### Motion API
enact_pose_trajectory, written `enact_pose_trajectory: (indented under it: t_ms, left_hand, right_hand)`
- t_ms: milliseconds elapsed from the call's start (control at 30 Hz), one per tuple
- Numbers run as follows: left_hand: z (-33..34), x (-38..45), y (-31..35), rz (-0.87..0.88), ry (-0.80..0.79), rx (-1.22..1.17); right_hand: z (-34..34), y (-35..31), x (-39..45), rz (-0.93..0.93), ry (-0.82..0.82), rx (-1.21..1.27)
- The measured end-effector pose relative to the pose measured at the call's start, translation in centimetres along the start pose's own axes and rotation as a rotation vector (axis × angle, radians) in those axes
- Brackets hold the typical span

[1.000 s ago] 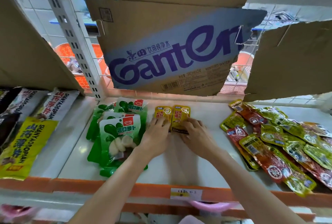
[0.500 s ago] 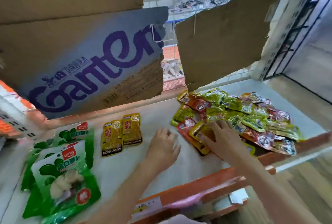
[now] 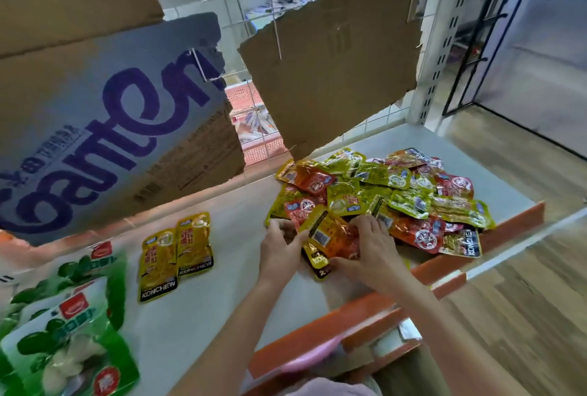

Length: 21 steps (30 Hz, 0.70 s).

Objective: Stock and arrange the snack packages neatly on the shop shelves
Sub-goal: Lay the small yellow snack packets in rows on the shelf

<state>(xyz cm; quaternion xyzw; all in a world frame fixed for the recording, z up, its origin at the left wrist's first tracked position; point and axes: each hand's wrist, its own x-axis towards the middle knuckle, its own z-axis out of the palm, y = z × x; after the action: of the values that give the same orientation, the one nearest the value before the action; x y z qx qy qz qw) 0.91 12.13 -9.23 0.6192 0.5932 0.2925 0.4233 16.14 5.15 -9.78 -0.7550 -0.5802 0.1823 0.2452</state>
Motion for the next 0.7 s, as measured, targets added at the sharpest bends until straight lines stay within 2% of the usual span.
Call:
enact_pose_trajectory:
  t_ms: [133, 233, 333, 400, 500, 700]
  left_hand:
    - [-0.8, -0.1, 0.0, -0.063, 0.011, -0.212]
    - [-2.5, -0.5, -0.3, -0.083, 0.035, -0.343]
    - [-4.2, -1.3, -0.8, -0.111, 0.034, -0.444]
    - [-5.1, -2.0, -0.9, -0.124, 0.030, -0.512]
    - [-6.2, -3.1, -0.9, -0.149, 0.039, -0.680]
    - [-8.5, -5.1, 0.3, -0.218, 0.052, -0.997]
  right_hand:
    - [-0.7, 0.9, -0.3, 0.112, 0.047, 0.335]
    - [-1.6, 1.5, -0.2, 0.200, 0.014, 0.546]
    - [-2.5, 0.8, 0.0, 0.183, -0.013, 0.676]
    - [-2.7, -0.4, 0.0, 0.160, -0.030, 0.848]
    - [-2.6, -2.7, 0.0, 0.155, -0.183, 1.118]
    - [-1.9, -6.7, -0.1, 0.059, -0.463, 1.345]
